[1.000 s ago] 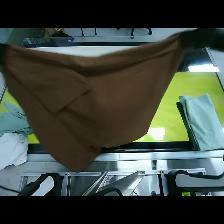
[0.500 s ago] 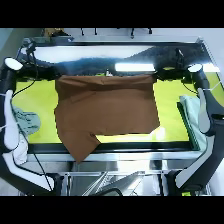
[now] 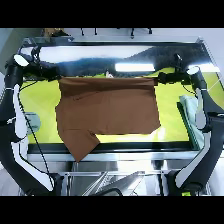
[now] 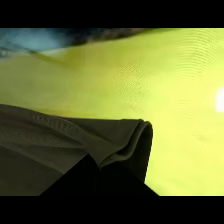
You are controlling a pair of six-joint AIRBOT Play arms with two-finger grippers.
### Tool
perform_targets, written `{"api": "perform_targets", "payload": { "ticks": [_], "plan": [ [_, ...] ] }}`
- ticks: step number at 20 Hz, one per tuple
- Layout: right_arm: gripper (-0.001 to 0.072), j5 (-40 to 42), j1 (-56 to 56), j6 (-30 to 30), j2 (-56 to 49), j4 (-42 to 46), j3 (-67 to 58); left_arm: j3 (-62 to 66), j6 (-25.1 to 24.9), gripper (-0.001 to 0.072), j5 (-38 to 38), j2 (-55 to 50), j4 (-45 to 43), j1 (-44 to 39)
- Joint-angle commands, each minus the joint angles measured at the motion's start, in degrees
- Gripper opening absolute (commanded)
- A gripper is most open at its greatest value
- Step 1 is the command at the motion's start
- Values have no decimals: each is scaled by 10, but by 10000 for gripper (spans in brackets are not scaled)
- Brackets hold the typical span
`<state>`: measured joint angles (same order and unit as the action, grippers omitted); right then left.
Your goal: Fold the shirts.
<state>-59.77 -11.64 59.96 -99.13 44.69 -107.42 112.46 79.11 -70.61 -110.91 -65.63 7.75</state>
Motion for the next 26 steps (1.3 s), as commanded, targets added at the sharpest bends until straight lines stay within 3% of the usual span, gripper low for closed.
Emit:
{"api": "perform_targets", "payload": {
  "ticks": [1,8,13,14,15,16,21,26],
  "plan": [
    [22,-44,7,7,-2,56,0,-44,12,12,-26,-2,-42,0],
    [22,-58,10,25,-27,61,5,-118,11,14,23,-2,-49,0],
    [24,-59,11,29,-30,70,5,-118,11,19,17,-3,-49,-7],
    [37,-64,11,29,-28,70,5,-117,12,84,12,-2,-48,-12],
    [193,-70,10,29,-22,70,5,-111,19,453,-1,-2,-49,-14],
    [373,-75,10,29,-13,70,4,-99,39,633,-18,-2,-49,-14],
    [395,-151,-13,40,87,116,4,-48,104,599,-190,39,-50,8],
    [389,-280,-76,52,138,119,50,-346,104,599,-185,243,-79,30]
  ]
}}
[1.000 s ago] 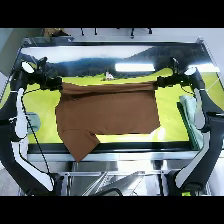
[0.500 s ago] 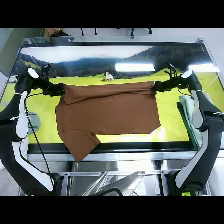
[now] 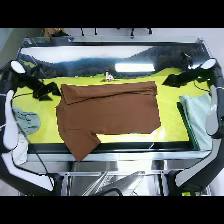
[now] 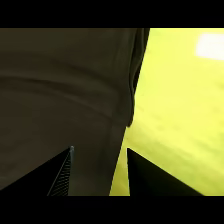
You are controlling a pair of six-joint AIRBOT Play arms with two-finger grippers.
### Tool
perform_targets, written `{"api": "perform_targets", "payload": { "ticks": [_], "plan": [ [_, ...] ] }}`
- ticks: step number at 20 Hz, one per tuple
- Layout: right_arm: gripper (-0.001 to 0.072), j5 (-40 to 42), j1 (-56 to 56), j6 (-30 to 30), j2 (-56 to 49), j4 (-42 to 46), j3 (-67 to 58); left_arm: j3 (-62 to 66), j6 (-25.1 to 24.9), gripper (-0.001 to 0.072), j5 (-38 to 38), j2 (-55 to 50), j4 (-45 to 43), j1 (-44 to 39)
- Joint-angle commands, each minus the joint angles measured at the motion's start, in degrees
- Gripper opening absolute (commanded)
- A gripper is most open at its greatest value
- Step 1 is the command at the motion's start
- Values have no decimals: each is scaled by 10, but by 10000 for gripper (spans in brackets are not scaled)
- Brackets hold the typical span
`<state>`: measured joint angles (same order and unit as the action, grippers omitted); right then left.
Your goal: Fold the shirts.
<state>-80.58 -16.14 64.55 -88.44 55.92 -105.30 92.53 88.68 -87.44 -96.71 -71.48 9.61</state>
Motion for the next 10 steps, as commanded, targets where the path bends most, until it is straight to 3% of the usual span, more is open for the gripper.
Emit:
{"api": "perform_targets", "payload": {
  "ticks": [1,5,7,10],
  "plan": [
    [387,-71,-47,6,47,6,65,-237,7,599,4,155,-27,16],
    [383,-67,-109,2,96,6,176,-535,7,599,114,338,-18,43],
    [383,-57,-136,2,115,5,222,-626,1,599,159,385,-5,37],
    [383,-25,-159,-6,145,4,296,-704,-35,599,240,419,96,16]
  ]
}}
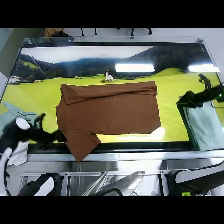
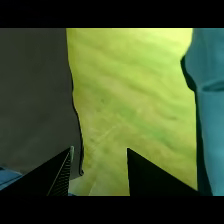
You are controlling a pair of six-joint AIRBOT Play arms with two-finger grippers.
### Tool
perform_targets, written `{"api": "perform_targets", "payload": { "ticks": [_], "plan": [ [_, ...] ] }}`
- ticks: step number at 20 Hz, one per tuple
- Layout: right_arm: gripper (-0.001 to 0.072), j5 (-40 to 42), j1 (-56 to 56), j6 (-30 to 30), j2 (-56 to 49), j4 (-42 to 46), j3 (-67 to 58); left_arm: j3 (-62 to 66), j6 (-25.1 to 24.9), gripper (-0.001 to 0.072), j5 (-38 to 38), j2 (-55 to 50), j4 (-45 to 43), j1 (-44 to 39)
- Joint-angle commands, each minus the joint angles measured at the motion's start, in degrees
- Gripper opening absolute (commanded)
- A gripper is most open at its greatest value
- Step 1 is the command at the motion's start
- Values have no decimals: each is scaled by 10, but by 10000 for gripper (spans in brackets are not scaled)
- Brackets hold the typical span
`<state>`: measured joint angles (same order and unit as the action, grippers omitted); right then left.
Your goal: Fold the shirts.
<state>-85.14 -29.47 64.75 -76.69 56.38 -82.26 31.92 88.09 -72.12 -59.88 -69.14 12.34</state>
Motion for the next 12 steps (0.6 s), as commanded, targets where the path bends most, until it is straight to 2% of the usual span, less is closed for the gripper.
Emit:
{"api": "perform_targets", "payload": {
  "ticks": [1,4,7,8,9,10,12],
  "plan": [
    [383,31,-27,-15,35,0,87,-110,-38,599,116,56,102,-20],
    [384,48,-25,-27,44,-24,137,-114,-58,598,179,43,167,-49],
    [385,59,-23,-38,43,-49,184,-82,-83,597,185,-13,197,-71],
    [385,59,-23,-49,43,-57,201,-65,-86,538,179,-36,197,-75],
    [385,63,-20,-55,43,-61,216,-48,-92,219,167,-57,197,-78],
    [385,70,-16,-59,43,-61,229,-31,-105,16,155,-74,196,-78],
    [385,85,-3,-63,43,-63,256,-1,-107,15,125,-98,196,-78]
  ]
}}
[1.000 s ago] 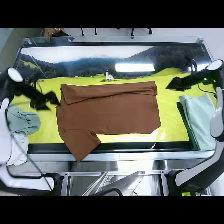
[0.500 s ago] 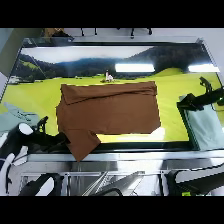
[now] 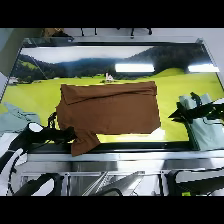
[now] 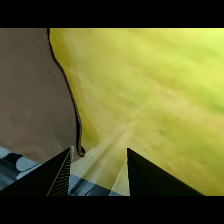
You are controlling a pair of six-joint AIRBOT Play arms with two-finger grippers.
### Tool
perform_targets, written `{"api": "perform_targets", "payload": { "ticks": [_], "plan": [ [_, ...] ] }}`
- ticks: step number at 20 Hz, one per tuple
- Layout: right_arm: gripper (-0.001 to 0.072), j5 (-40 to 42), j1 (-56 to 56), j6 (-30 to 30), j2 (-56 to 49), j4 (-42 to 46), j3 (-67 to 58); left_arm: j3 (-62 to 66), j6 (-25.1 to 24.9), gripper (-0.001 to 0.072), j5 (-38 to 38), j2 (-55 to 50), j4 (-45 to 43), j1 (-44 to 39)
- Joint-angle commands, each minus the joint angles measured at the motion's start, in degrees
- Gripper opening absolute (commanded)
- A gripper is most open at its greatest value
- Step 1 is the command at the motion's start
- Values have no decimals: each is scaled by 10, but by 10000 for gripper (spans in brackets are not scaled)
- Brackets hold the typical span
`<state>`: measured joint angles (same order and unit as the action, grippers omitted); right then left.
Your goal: Fold the shirts.
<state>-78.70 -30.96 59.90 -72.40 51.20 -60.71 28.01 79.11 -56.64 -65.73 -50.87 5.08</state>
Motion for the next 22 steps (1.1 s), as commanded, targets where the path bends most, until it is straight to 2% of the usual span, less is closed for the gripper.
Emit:
{"api": "perform_targets", "payload": {
  "ticks": [1,7,10,13,15,18,20,22],
  "plan": [
    [385,26,21,-14,1,-14,52,51,-17,15,-40,-44,12,-5],
    [385,39,115,-14,-5,-24,80,73,-17,15,-47,4,8,-4],
    [382,32,144,-14,-7,-31,80,73,-17,15,-68,45,9,21],
    [311,-8,146,-14,2,-37,80,73,-18,14,-115,113,8,76],
    [29,-12,144,-14,19,-37,80,73,-22,14,-149,160,8,112],
    [23,-7,144,19,50,-24,80,73,-21,14,-196,218,-29,146],
    [23,-16,144,80,66,50,80,73,-10,14,-226,250,-68,154],
    [24,-35,144,135,80,132,82,73,26,14,-249,285,-123,153]
  ]
}}
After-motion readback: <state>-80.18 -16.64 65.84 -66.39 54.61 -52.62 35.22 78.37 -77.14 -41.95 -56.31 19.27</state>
